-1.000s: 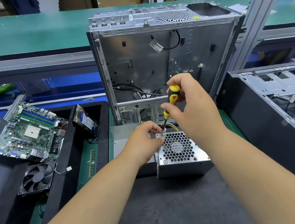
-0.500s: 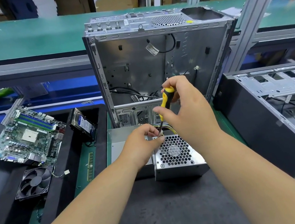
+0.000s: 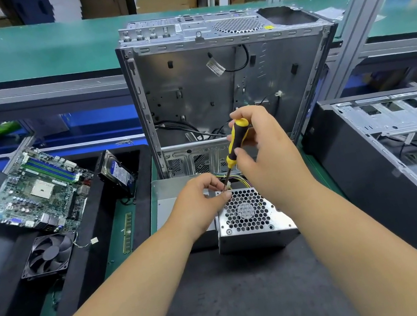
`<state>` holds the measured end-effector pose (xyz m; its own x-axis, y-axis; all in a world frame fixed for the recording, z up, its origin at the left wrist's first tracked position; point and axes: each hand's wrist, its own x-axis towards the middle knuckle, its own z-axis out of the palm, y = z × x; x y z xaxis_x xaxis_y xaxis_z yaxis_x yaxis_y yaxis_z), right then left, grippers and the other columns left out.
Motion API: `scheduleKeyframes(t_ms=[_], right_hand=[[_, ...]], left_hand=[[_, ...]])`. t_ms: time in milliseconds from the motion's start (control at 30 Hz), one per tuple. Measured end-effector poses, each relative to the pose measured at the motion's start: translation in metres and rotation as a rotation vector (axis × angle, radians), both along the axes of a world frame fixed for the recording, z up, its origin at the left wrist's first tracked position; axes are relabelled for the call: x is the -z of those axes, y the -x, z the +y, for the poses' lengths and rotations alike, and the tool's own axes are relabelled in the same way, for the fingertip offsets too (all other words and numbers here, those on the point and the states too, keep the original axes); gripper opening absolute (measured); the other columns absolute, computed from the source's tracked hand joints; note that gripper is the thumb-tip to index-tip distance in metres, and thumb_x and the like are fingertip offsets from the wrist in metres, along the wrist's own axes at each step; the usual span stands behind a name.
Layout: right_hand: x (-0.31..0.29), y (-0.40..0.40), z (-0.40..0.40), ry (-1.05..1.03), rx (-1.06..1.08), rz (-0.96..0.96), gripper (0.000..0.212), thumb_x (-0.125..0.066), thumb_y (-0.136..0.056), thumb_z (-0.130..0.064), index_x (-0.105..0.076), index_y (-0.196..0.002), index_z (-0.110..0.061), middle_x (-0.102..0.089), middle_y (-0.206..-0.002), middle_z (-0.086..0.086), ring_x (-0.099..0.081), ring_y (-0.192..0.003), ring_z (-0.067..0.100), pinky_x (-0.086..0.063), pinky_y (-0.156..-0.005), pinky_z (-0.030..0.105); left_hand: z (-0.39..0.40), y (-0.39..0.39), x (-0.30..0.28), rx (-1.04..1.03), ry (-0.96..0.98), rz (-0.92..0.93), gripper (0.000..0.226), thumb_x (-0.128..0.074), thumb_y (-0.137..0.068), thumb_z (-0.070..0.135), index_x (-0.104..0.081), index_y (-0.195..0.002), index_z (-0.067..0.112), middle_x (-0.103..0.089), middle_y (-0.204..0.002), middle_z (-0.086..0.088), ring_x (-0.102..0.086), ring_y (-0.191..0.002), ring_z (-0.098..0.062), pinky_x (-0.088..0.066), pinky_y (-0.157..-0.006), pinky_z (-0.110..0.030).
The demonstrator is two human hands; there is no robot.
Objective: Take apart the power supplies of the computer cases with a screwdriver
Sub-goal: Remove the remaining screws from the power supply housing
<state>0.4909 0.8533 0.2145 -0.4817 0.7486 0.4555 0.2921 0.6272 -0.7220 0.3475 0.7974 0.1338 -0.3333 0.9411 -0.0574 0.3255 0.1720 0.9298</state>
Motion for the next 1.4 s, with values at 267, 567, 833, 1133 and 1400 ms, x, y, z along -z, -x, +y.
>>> scheduleKeyframes(t_ms=[267,567,833,1133,1400], right_hand=[[0.001,-0.002,0.003,-0.144,0.098,-0.040,0.043,-0.075,-0.087,-0.021,-0.051,-0.122,-0.027,-0.056,-0.101,-0.015,-0.054,-0.089,0.006,-0.042,-0.076,0.014],[-0.003,-0.008,0.001,0.010,-0.097,0.018,0.059,-0.054,-0.086,0.010,-0.048,-0.130,-0.028,-0.050,-0.122,-0.010,-0.060,-0.109,0.008,-0.055,-0.091,0.033],[-0.006,-0.014,0.003,-0.039,-0.094,0.013,0.050,-0.064,-0.085,0.007,-0.054,-0.121,-0.026,-0.053,-0.109,-0.008,-0.060,-0.098,0.008,-0.049,-0.085,0.015],[-0.010,-0.014,-0.001,0.011,-0.074,0.125,0.043,-0.070,-0.083,0.006,-0.057,-0.115,-0.019,-0.055,-0.105,-0.003,-0.064,-0.093,0.013,-0.055,-0.084,0.027],[-0.015,0.001,-0.010,0.023,0.022,0.236,0.039,-0.074,-0.085,-0.007,-0.049,-0.101,-0.032,-0.063,-0.092,-0.010,-0.071,-0.086,0.014,-0.054,-0.078,0.022]], left_hand=[[0.000,0.000,-0.001,-0.004,0.032,-0.001,0.018,-0.077,-0.083,0.022,-0.061,-0.079,0.030,-0.063,-0.104,0.006,-0.062,-0.077,-0.017,-0.039,-0.066,-0.024],[-0.001,-0.001,0.000,-0.032,0.029,0.012,0.019,-0.078,-0.083,0.023,-0.062,-0.077,0.031,-0.064,-0.098,0.009,-0.059,-0.067,-0.012,-0.039,-0.061,-0.020],[-0.002,-0.005,0.003,-0.103,-0.004,0.056,0.016,-0.079,-0.083,0.023,-0.065,-0.076,0.028,-0.065,-0.094,0.006,-0.055,-0.059,-0.002,-0.036,-0.053,-0.005],[-0.006,-0.004,0.000,-0.111,-0.140,0.202,0.020,-0.083,-0.078,0.018,-0.066,-0.073,0.027,-0.059,-0.090,0.005,-0.058,-0.083,-0.003,-0.039,-0.075,-0.004],[-0.010,0.026,0.003,-0.086,-0.105,0.172,0.020,-0.069,-0.090,0.019,-0.057,-0.078,0.029,-0.062,-0.085,0.006,-0.054,-0.074,-0.001,-0.040,-0.067,-0.009]])
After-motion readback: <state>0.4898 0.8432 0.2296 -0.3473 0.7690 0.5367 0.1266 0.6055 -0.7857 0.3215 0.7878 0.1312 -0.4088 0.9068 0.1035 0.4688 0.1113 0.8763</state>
